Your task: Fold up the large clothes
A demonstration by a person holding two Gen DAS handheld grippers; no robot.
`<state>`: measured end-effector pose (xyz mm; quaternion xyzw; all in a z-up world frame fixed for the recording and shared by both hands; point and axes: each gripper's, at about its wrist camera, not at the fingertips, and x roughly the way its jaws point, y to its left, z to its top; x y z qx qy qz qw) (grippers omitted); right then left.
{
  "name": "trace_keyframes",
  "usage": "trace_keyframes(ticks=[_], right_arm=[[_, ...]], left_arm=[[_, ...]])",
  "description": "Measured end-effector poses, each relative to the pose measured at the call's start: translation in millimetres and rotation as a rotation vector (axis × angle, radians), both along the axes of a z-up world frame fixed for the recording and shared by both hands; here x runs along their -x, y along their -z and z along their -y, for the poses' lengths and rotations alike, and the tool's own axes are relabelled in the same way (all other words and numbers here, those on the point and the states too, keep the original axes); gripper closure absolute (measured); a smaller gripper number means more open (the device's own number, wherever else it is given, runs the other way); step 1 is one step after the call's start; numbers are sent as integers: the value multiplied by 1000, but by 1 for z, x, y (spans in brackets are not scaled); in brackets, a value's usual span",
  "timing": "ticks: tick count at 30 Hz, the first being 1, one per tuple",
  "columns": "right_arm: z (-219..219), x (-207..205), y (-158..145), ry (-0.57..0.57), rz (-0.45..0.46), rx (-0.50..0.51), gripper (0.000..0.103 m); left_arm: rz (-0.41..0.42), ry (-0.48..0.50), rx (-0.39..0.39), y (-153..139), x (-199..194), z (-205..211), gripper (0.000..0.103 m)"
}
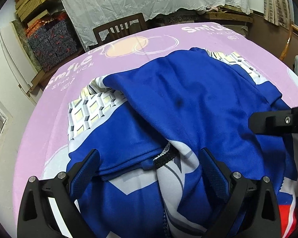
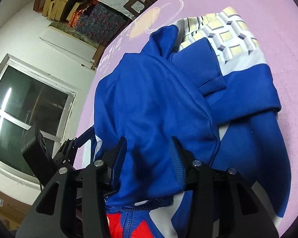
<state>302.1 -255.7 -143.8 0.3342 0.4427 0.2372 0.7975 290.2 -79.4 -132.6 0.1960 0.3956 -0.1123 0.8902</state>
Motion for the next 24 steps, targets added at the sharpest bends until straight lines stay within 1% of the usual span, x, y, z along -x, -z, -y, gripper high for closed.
trace_keyframes(ticks=[2,4,8,10,13,16,17,18,19,24], right_arm=[[2,2,-3,12,13,1,58],[5,3,-8,26,33,-1,54],[11,9,-19,47,84,16,53],[12,10,-22,54,95,32,53],[14,9,-20,63,77,24,53],[18,4,-10,77,20,11,53],[18,1,-5,74,-5,6,55],[20,0,0,71,-16,-12,55],[23,-1,1,73,-20,-30,55],[24,-1,2,72,-19,-37,55]], left_arm=[[8,0,-5,-1,1,0,3],[20,-1,-11,-2,3,1,3],[40,-1,-17,-6,7,3,3],[43,-1,-15,-7,7,2,3],[29,-3,-14,-5,3,2,3],[20,0,-14,-3,2,2,3],[17,1,-15,-2,2,2,3],[14,2,-14,-1,1,2,3],[10,2,-12,-1,0,2,3],[16,-1,-6,-2,2,1,3]])
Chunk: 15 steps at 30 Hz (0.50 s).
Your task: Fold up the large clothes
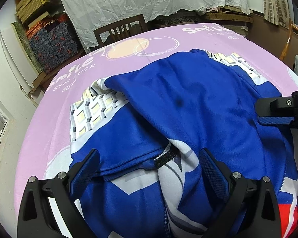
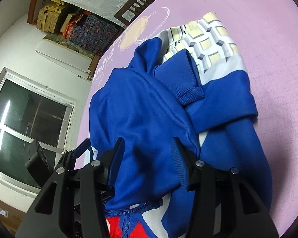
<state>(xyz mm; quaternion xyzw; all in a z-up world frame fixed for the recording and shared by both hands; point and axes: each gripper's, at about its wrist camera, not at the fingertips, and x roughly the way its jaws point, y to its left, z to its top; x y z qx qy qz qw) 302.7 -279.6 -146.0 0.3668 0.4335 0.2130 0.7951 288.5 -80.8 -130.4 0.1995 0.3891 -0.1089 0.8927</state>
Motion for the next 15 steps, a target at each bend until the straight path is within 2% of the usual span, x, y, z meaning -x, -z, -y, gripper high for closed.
trace_keyframes(ticks=[3,7,11,15], right_arm=[[1,3,-6,8,22,1,52],[3,18,-26,18,83,21,51],[7,54,-50,20,161,24,46],[11,86,-63,12,180,52,46]], left_arm=[[26,-2,0,-5,5,-1,3],[51,-17,46,-20,21,-9,3],[65,-29,97,-33,54,-22,3],[111,-38,95,-44,91,-31,3]])
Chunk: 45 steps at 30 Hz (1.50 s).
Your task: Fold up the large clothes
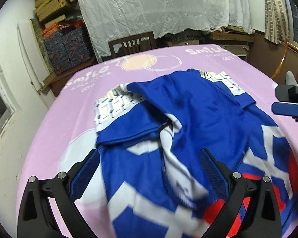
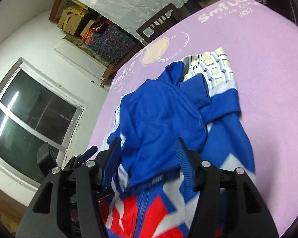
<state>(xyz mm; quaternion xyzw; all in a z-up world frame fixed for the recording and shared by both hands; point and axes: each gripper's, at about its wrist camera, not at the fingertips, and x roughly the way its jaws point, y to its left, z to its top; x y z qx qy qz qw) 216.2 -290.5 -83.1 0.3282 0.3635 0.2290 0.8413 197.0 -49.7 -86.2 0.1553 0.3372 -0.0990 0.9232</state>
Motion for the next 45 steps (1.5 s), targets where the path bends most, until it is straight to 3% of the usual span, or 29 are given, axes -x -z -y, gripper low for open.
trace_keyframes(ticks=[14,23,27,34,45], right_arm=[[24,146,-78,44,236,112,35],[31,205,-90,79,325,153,31],[31,200,-83,81,310,170,28],[28,150,-38,75,163,188,27],[44,81,13,78,-34,98,27]], left_arm=[[130,-27,70,-53,97,-29,3],[187,-25,69,-68,130,-36,3],[147,-47,72,-59,114,-42,3],[7,-79,89,-24,71,-55,3],[-183,-89,140,18,17,-65,3]])
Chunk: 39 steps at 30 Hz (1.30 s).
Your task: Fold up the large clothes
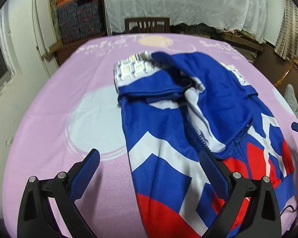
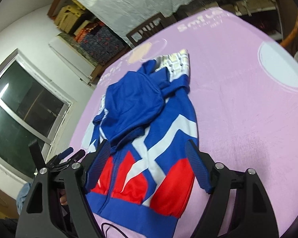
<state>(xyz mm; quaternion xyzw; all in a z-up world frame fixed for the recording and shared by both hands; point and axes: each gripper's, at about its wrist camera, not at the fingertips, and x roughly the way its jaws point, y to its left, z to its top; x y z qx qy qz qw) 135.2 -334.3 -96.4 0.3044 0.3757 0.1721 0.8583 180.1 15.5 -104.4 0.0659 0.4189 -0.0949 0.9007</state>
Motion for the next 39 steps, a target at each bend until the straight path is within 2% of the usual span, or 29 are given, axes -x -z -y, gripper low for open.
trace_keyframes(ticks=[7,11,18,21,25,29,33,39], right_arm=[[13,-28,20,20,-97,-12,26],[17,-42,28,14,-141,-6,26],[9,-61,35,-43,-158,7,26],[4,-74,37,-58,-152,11,26],[3,-96,36,-59,-143,-1,26],[-4,-96,38,-99,-134,-19,26],[-13,-74,39,-163,-131,-40,26],[-7,-35,47,-204,-171,-165,27]], left_arm=[[-116,31,21,11,-32,-18,3],[-202,47,117,19,-47,-31,3],[-223,99,216,17,-62,-25,3],[-229,97,229,17,-74,-20,3],[-250,85,308,16,-89,-25,4],[-253,118,320,15,-75,-27,4],[-235,177,249,17,-42,-20,4],[-263,287,238,19,11,-6,4]])
